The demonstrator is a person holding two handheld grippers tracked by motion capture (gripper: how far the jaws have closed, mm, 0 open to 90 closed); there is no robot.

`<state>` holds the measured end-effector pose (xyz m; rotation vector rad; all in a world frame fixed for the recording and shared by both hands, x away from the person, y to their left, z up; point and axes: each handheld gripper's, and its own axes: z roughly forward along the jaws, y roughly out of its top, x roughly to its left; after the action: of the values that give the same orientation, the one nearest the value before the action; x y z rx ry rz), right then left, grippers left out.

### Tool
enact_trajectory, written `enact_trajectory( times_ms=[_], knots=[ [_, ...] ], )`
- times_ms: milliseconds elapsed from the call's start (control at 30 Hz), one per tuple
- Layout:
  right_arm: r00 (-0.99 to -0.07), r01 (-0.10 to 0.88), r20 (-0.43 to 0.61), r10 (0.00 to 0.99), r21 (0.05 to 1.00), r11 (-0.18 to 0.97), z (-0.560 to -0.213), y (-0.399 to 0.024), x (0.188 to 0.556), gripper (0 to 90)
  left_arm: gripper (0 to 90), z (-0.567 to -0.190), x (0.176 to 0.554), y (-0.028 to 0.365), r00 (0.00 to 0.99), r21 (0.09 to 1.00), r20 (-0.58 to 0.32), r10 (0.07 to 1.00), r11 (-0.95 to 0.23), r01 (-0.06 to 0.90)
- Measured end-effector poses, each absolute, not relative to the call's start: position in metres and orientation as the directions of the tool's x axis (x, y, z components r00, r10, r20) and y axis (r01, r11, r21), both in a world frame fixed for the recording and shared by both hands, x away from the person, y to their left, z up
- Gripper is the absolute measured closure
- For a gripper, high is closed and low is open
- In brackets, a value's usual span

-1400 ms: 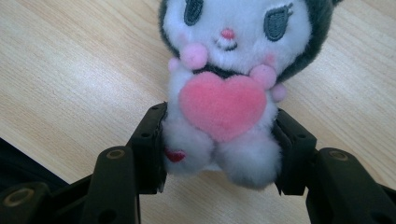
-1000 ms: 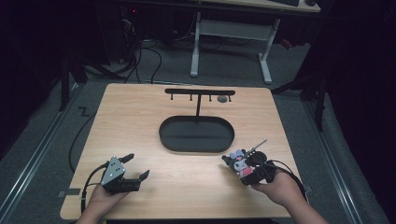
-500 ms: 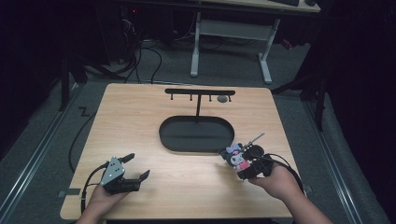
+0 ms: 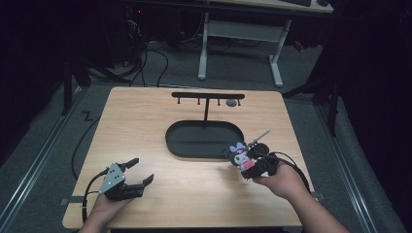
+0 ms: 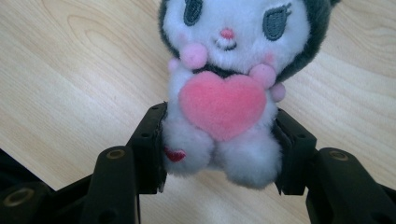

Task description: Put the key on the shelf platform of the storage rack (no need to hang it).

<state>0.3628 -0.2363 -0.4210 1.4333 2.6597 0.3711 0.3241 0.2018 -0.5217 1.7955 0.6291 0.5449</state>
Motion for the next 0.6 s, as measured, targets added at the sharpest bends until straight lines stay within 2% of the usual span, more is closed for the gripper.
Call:
enact_trajectory(
  times_ms=[33,233,600],
  knots=[
    [-0.548,0.813,0.031,0.836,0.257,0.523,-0.421,-0.234,0.365,46.6,13.4,-0.522,0.324,0.201,0.755,0.954,0.064,0.652,-0.263,0.146],
    [-0.559,0.805,0.031,0.829,0.259,0.533,-0.42,-0.226,0.375,46.6,15.0,-0.525,0.327,0.198,0.732,0.947,0.056,0.679,-0.269,0.176],
    [-0.569,0.794,0.029,0.822,0.278,0.54,-0.414,-0.213,0.393,46.6,15.3,-0.527,0.328,0.197,0.754,0.937,0.041,0.655,-0.288,0.199]
  ],
)
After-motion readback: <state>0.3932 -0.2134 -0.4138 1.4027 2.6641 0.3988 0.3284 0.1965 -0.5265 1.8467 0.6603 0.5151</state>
